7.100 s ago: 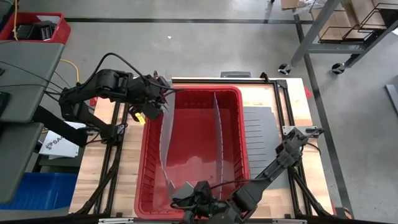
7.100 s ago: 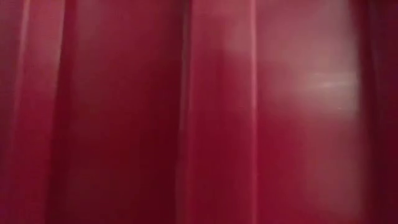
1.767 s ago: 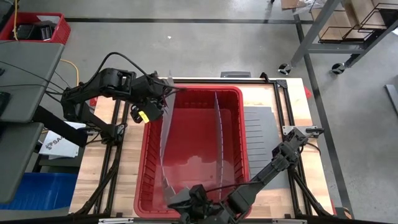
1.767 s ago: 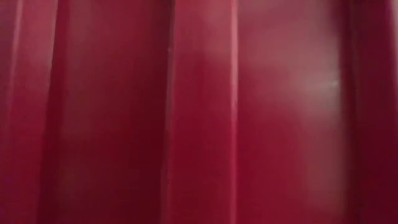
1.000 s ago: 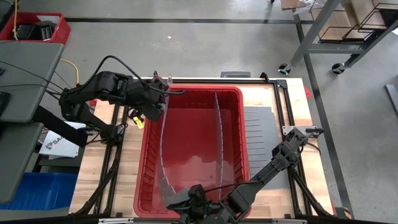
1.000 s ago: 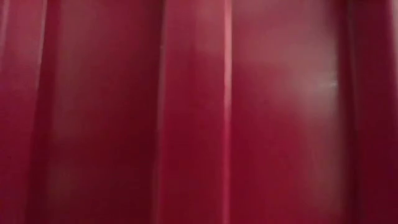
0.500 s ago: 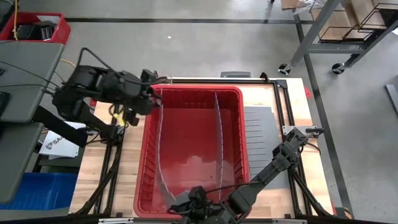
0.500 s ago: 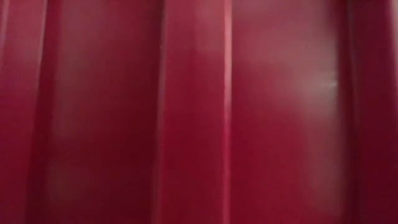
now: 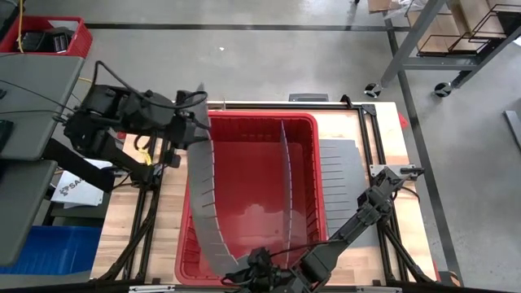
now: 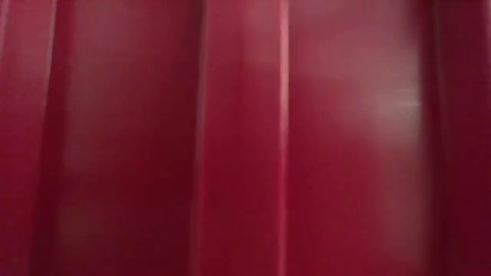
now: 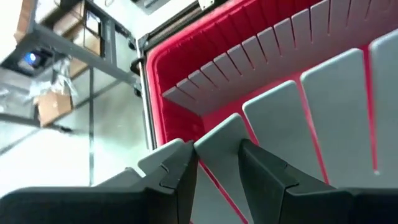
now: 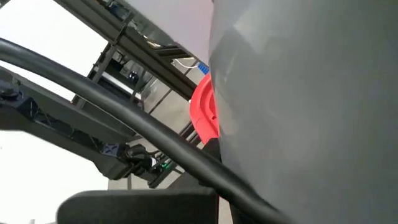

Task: Sort blocks
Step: Assemble the bin divider into the red bin

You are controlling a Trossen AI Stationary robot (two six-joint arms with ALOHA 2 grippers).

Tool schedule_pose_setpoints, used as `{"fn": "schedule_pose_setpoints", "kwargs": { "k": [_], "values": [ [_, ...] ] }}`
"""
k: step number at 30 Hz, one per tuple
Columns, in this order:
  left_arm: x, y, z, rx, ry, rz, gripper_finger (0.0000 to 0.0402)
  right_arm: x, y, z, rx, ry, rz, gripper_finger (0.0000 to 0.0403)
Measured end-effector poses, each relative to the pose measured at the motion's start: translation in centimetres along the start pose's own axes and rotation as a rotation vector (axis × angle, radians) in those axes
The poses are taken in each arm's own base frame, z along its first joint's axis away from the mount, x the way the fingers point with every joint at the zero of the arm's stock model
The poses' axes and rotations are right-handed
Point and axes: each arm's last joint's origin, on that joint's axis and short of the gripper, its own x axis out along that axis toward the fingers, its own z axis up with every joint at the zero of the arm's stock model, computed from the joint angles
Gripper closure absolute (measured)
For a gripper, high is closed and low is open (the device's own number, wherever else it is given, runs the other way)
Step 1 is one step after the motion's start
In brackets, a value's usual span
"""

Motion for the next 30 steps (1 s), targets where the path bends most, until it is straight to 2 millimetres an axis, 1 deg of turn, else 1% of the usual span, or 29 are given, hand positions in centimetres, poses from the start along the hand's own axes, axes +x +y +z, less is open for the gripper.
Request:
{"fn": "schedule_pose_setpoints", "kwargs": {
  "k": [5, 10, 14, 16, 20, 22, 24, 27, 30],
  "values": [
    [2.1, -0.3, 0.6, 0.059, -0.001, -0.014, 0.0293, -1.1, 0.6, 0.0, -0.039, 0.024, -0.010, 0.0402],
    [4.0, -0.7, 0.7, 0.147, 0.107, -0.001, 0.0293, -2.4, 0.6, -0.2, -0.040, 0.047, -0.055, 0.0402],
    [5.2, -0.3, 0.3, 0.162, 0.185, -0.008, 0.0293, -2.6, 0.3, 0.1, -0.062, 0.059, -0.091, 0.0402],
    [5.7, -0.1, 0.5, 0.166, 0.191, -0.008, 0.0293, -2.8, 0.1, 0.2, -0.085, 0.064, -0.105, 0.0402],
    [6.5, 0.0, 1.4, 0.192, 0.133, 0.008, 0.0293, -3.9, 0.3, 1.3, -0.126, 0.071, -0.121, 0.0402],
    [6.5, 0.0, 2.0, 0.207, 0.093, 0.043, 0.0293, -4.5, 0.4, 1.8, -0.135, 0.083, -0.127, 0.0402],
    [5.9, 0.1, 2.6, 0.207, 0.055, 0.085, 0.0293, -5.0, 0.4, 2.2, -0.153, 0.103, -0.137, 0.0402],
    [4.1, 0.3, 3.0, 0.149, 0.004, 0.126, 0.0293, -5.3, 0.1, 2.2, -0.177, 0.132, -0.161, 0.0402],
    [1.5, 0.4, 2.9, -0.020, -0.062, 0.142, 0.0293, -5.4, 0.0, 2.2, -0.180, 0.143, -0.166, 0.0402]
  ]
}}
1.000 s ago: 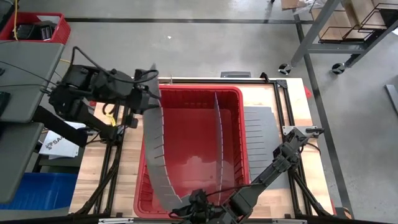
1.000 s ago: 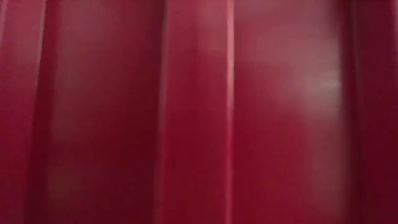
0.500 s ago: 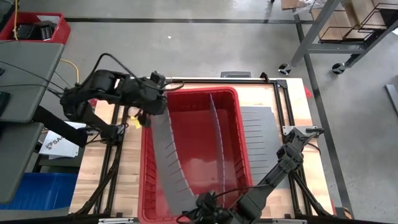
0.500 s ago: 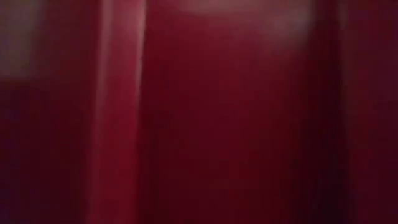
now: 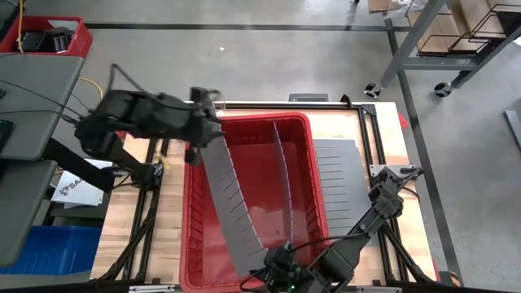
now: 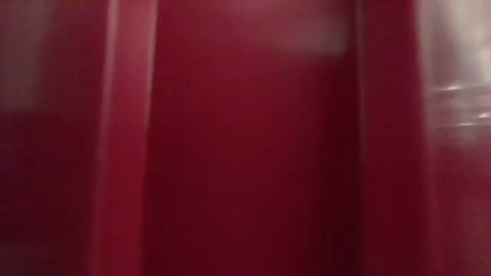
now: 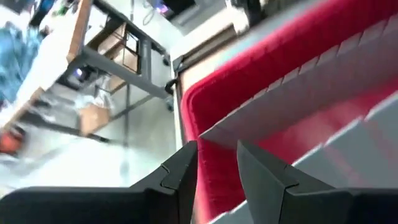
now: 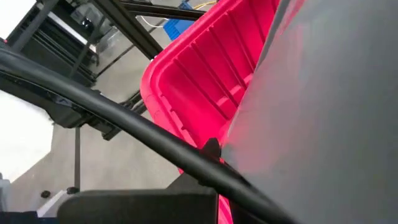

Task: Sort blocks
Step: Assemble the bin divider into the red bin

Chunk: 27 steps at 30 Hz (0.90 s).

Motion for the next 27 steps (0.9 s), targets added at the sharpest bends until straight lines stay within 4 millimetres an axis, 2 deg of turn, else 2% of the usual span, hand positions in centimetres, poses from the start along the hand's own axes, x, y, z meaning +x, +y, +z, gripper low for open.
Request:
{"fn": "schedule_pose_setpoints", "kwargs": {
  "k": [3, 4, 6, 8, 10, 13, 17, 20, 22, 25, 27],
  "values": [
    [-2.7, 0.0, -1.0, -0.320, -0.030, -0.071, 0.0295, 0.0, 0.0, 0.0, -0.002, 0.001, 0.000, 0.0402],
    [-3.4, -0.3, -1.7, -0.413, 0.012, -0.113, 0.0300, 0.0, 0.0, 0.0, -0.003, 0.001, -0.001, 0.0403],
    [-4.2, -1.1, -2.8, -0.579, 0.084, -0.122, 0.0323, 0.0, -0.1, 0.0, -0.011, 0.002, -0.010, 0.0403],
    [-4.7, -2.3, -3.5, -0.676, 0.082, -0.127, 0.0366, -0.1, -0.2, -0.1, -0.018, 0.007, -0.022, 0.0403],
    [-4.1, -3.9, -4.5, -0.752, 0.152, -0.097, 0.0391, -0.1, -0.3, -0.1, -0.016, 0.008, -0.023, 0.0403],
    [-2.0, -6.4, -7.2, -0.875, 0.276, -0.005, 0.0399, -0.1, -0.2, -0.1, -0.021, 0.004, -0.023, 0.0403],
    [0.9, -9.3, -11.3, -1.184, 0.378, 0.267, 0.0401, -0.1, -0.3, -0.1, -0.023, 0.009, -0.022, 0.0403],
    [0.6, -9.4, -14.1, -1.486, 0.237, 0.477, 0.0401, -0.1, -0.2, -0.2, -0.030, 0.015, -0.021, 0.0403],
    [0.5, -9.4, -16.0, -1.588, 0.168, 0.571, 0.0401, -0.1, -0.2, -0.1, -0.026, 0.017, -0.019, 0.0403],
    [1.1, -9.9, -18.8, -1.748, 0.146, 0.680, 0.0401, -0.1, -0.2, -0.2, -0.048, 0.020, -0.017, 0.0403],
    [1.6, -10.5, -20.6, -1.817, 0.190, 0.724, 0.0401, -0.1, -0.2, -0.2, -0.045, 0.019, -0.014, 0.0403]
  ]
}}
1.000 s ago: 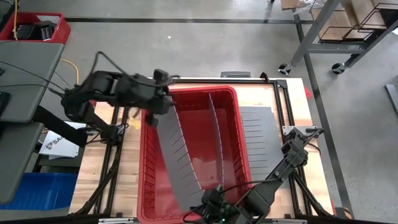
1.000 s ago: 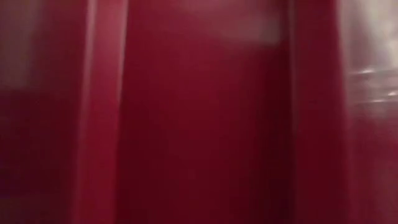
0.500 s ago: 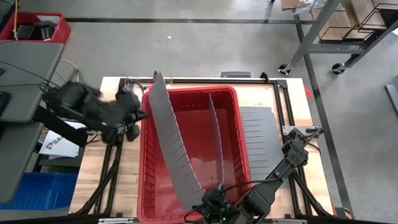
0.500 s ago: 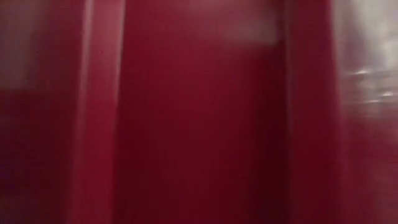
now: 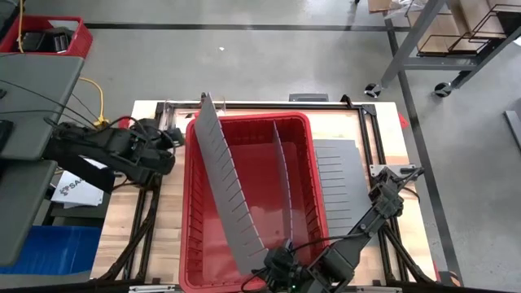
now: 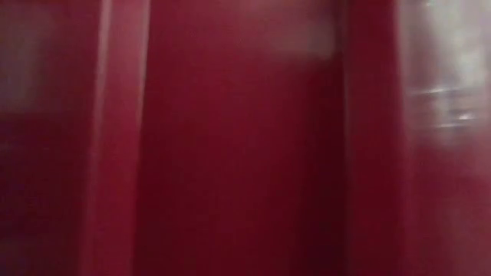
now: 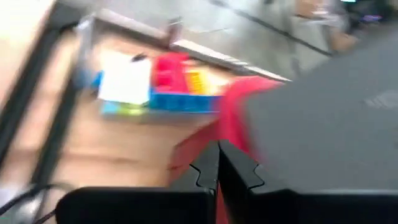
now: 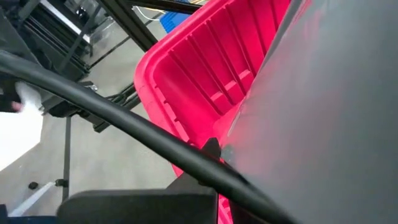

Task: Sort blocks
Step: Assemble the bin divider into the red bin

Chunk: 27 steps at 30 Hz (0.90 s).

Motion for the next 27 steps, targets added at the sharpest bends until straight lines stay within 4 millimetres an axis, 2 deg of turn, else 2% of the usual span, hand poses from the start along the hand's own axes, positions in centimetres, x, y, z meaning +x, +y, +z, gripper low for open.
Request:
{"fn": "schedule_pose_setpoints", "kwargs": {
  "k": [4, 8, 16, 27],
  "values": [
    [1.8, 1.7, -1.3, -0.067, 0.059, 0.121, 0.0401, 0.0, 0.0, 0.0, -0.001, -0.006, 0.000, 0.0403],
    [2.6, 1.8, -2.0, -0.123, 0.057, 0.108, 0.0401, 0.0, 0.0, 0.0, 0.002, -0.011, -0.003, 0.0403],
    [3.6, -0.4, -3.0, -0.087, 0.061, 0.046, 0.0401, -0.2, -0.4, -0.3, -0.029, 0.006, -0.040, 0.0403],
    [6.2, -4.2, -3.9, -0.040, 0.057, -0.030, 0.0401, -0.2, -0.4, -0.5, -0.039, 0.020, -0.045, 0.0403]
  ]
}}
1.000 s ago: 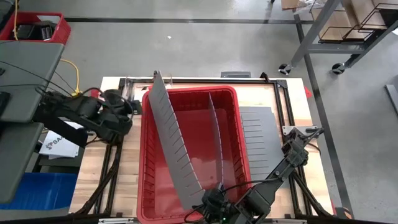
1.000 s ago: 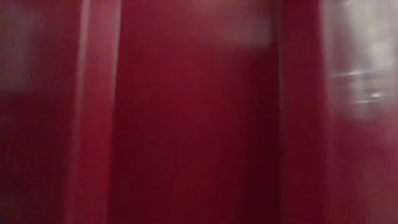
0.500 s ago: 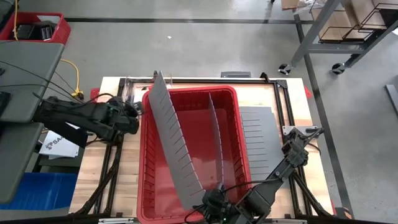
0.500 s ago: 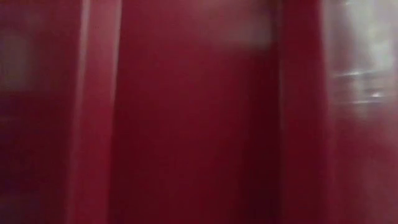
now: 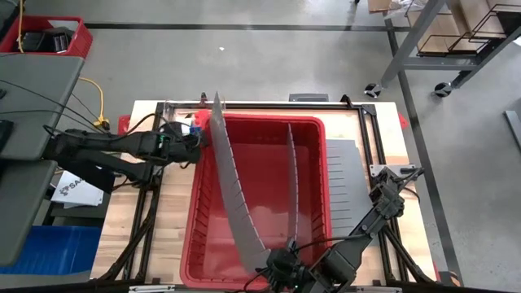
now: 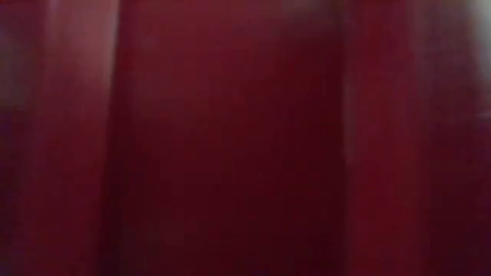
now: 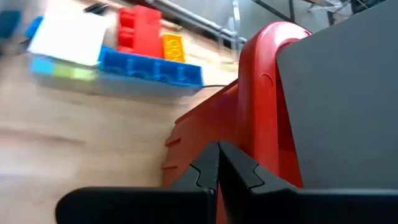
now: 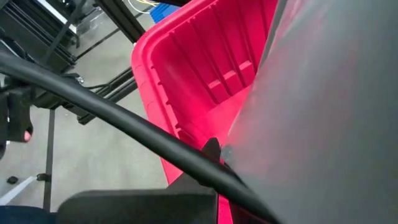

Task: Sort blocks
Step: Assemble the bin divider into the red bin

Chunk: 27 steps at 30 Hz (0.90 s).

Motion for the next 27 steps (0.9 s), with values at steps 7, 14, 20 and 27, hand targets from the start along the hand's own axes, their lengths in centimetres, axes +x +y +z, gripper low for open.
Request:
{"fn": "schedule_pose_setpoints", "kwargs": {
  "k": [7, 14, 20, 27],
  "values": [
    [1.5, -2.0, -0.4, -0.002, 0.027, -0.061, 0.0401, 0.0, 0.2, 0.0, 0.008, 0.001, 0.015, 0.0403],
    [-0.3, -0.8, 1.6, 0.188, -0.108, -0.099, 0.0401, 0.0, 0.1, 0.0, 0.001, 0.002, 0.013, 0.0402],
    [-2.7, 0.6, 4.4, 0.306, -0.120, -0.186, 0.0400, 0.0, 0.0, 0.0, -0.005, 0.006, 0.002, 0.0402],
    [-4.4, -1.9, 6.8, 0.701, 0.015, -0.441, 0.0351, 0.0, 0.0, 0.0, 0.013, 0.000, 0.004, 0.0402]
  ]
}}
